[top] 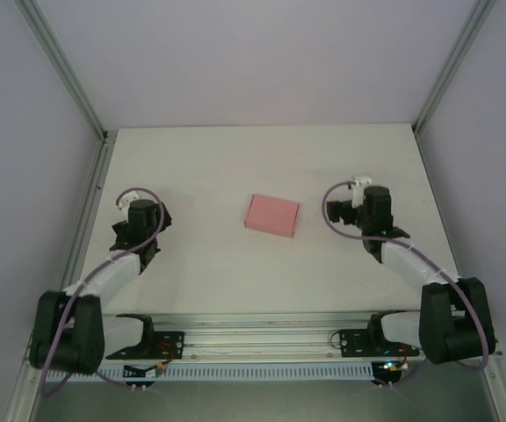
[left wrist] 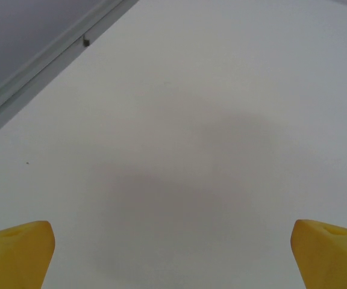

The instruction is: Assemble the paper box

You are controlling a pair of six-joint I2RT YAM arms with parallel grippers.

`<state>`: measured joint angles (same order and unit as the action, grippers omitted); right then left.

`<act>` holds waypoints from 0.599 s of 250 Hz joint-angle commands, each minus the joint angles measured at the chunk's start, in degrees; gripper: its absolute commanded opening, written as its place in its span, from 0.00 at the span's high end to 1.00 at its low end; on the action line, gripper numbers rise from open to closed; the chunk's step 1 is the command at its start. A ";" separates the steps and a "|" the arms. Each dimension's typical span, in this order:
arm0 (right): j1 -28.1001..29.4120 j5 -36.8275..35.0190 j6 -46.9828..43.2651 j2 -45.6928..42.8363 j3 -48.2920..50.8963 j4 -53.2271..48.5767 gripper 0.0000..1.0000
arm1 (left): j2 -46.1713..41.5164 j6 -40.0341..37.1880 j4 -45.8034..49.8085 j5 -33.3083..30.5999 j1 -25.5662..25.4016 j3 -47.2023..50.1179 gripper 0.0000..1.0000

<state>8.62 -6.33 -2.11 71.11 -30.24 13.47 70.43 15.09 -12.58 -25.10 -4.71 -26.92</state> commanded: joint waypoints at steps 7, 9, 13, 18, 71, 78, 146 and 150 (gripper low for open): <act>-1.29 -0.22 6.65 1.38 6.34 20.14 0.00 | 5.99 -5.53 -26.25 3.60 1.64 5.76 0.00; -1.43 -0.65 6.45 1.74 6.73 20.97 0.00 | 6.35 -5.69 -27.03 3.62 1.63 6.05 0.00; -1.59 -1.55 6.15 2.45 7.56 23.21 0.00 | 7.16 -5.89 -28.61 3.78 1.63 6.47 0.00; -1.79 -2.59 5.96 3.67 8.88 27.07 0.00 | 7.88 -6.47 -30.75 3.87 1.72 6.96 0.00; -4.13 -4.21 8.65 19.47 15.08 55.01 0.00 | 16.45 -10.25 -47.55 14.49 3.29 10.90 0.00; -4.36 -3.59 9.40 16.60 12.64 45.44 0.00 | 17.46 -10.83 -45.35 16.01 3.28 9.97 0.00; -6.65 -3.36 11.76 17.87 8.69 40.70 0.00 | 20.85 -14.03 -40.60 15.15 1.03 4.77 0.00; -6.63 -3.28 11.84 17.71 8.64 40.21 0.00 | 20.72 -13.88 -40.23 14.98 0.98 4.65 0.00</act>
<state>2.24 -9.58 7.86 89.08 -21.98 52.03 91.39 3.03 -50.28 -10.28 -3.36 -21.41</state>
